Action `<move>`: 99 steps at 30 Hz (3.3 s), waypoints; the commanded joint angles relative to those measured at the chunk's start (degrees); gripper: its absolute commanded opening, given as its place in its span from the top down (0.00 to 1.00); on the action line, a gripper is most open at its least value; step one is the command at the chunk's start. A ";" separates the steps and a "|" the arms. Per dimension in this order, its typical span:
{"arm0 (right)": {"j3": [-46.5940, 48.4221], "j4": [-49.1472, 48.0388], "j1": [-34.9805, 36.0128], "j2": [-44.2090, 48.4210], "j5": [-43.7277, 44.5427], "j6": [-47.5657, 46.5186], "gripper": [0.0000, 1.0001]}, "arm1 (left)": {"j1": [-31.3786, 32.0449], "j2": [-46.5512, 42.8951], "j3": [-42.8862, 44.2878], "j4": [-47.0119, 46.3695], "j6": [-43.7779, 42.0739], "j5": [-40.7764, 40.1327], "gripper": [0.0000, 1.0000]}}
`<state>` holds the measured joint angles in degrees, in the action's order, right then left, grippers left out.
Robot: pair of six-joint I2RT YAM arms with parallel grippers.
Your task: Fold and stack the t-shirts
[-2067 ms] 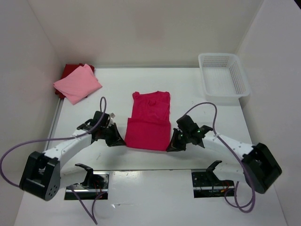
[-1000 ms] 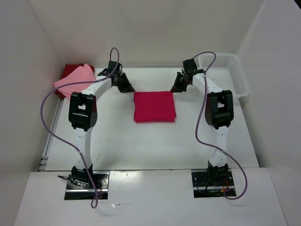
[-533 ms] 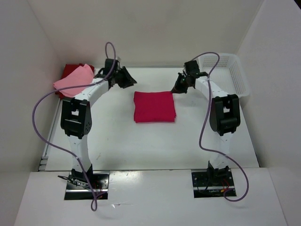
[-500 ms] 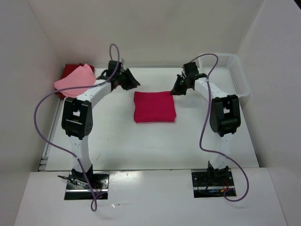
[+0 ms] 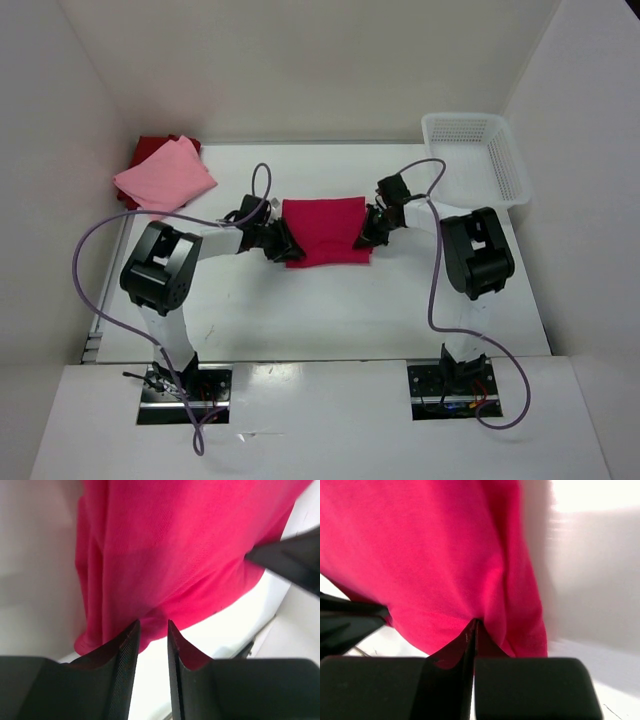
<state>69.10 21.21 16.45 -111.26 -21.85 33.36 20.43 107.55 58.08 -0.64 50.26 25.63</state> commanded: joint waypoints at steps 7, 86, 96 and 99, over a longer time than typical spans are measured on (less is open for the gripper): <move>-6.26 0.93 0.16 8.68 1.81 -1.28 0.98 | 0.05 -12.96 -7.03 8.09 -0.95 0.39 0.61; -1.25 4.19 -13.99 21.35 -9.71 -3.83 0.42 | -40.80 2.06 31.16 -5.14 3.69 2.15 0.31; -4.93 4.19 -11.70 20.73 -10.76 -4.36 0.42 | -49.60 -21.83 -0.42 -8.85 8.63 -14.54 0.00; -6.43 3.66 -11.17 21.78 -10.24 -4.36 0.42 | -49.60 -25.45 -1.92 -6.40 8.02 -13.16 0.00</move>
<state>64.01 25.78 4.54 -90.45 -31.70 30.09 -29.04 87.50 56.34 -4.47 58.52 14.79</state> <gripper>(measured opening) 0.579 0.997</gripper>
